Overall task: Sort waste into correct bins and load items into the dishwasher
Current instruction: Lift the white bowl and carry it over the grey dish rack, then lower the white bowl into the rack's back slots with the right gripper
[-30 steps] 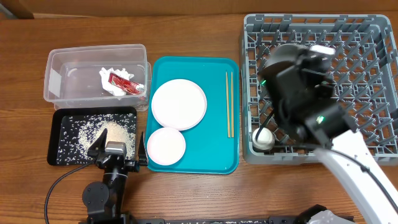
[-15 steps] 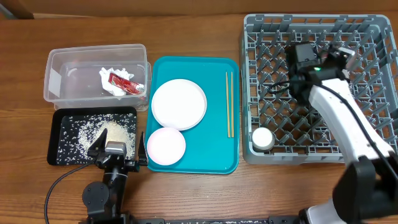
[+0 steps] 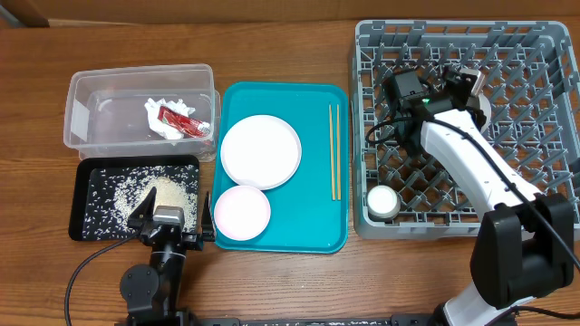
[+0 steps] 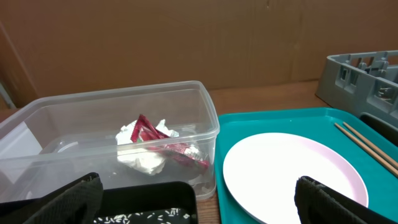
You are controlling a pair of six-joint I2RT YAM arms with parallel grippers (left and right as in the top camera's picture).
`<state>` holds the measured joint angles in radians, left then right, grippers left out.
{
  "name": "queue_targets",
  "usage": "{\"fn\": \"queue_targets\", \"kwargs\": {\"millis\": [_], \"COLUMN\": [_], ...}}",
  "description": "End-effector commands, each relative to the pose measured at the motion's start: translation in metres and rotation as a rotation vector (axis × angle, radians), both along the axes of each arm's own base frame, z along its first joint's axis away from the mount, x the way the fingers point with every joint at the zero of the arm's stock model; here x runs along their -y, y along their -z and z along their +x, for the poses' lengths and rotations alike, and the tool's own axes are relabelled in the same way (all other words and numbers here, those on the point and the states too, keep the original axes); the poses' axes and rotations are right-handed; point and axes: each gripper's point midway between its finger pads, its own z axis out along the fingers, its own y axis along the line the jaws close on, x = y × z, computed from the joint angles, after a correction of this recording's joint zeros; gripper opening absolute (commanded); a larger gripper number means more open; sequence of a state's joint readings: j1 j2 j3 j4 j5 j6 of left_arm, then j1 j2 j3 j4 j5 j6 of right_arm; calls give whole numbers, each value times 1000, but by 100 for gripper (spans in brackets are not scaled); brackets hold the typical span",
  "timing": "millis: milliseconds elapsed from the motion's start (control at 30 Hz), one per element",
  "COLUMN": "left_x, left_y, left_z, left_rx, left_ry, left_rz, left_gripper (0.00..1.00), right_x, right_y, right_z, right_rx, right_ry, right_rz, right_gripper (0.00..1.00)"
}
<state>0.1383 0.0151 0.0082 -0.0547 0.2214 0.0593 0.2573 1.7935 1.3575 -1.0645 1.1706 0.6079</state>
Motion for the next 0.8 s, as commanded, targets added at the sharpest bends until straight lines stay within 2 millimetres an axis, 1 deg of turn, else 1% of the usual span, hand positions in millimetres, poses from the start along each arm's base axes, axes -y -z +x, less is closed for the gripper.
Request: {"fn": "queue_targets", "kwargs": {"millis": [0, 100, 200, 300, 400, 467, 533, 600, 767], "left_x": [0, 0, 0, 0, 0, 0, 0, 0, 0], "left_y": [-1, -1, -1, -1, -1, -1, -1, -1, -1], "left_z": [0, 0, 0, 0, 0, 0, 0, 0, 0], "left_rx": [7, 7, 7, 8, 7, 7, 7, 7, 7], "left_ry": [2, 2, 2, 3, 2, 2, 2, 2, 2], "left_rz": [8, 8, 8, 8, 8, 8, 8, 8, 8], "left_gripper": [100, 100, 100, 100, 100, 100, 100, 100, 100], "right_x": [6, 12, 15, 9, 2, 1, 3, 10, 12], "right_y": [-19, -21, -22, -16, -14, -14, -18, -27, -24], "right_z": [5, 6, 14, 20, 21, 22, 22, 25, 27], "right_rx": [52, 66, 56, 27, 20, 15, 23, 0, -37], "right_ry": [17, 31, 20, -18, -37, -41, -34, -31, -45], "right_rz": [-94, -102, -106, -71, -63, -72, -105, -168, -163], "right_gripper": [4, 4, 4, 4, 4, 4, 4, 4, 4]}}
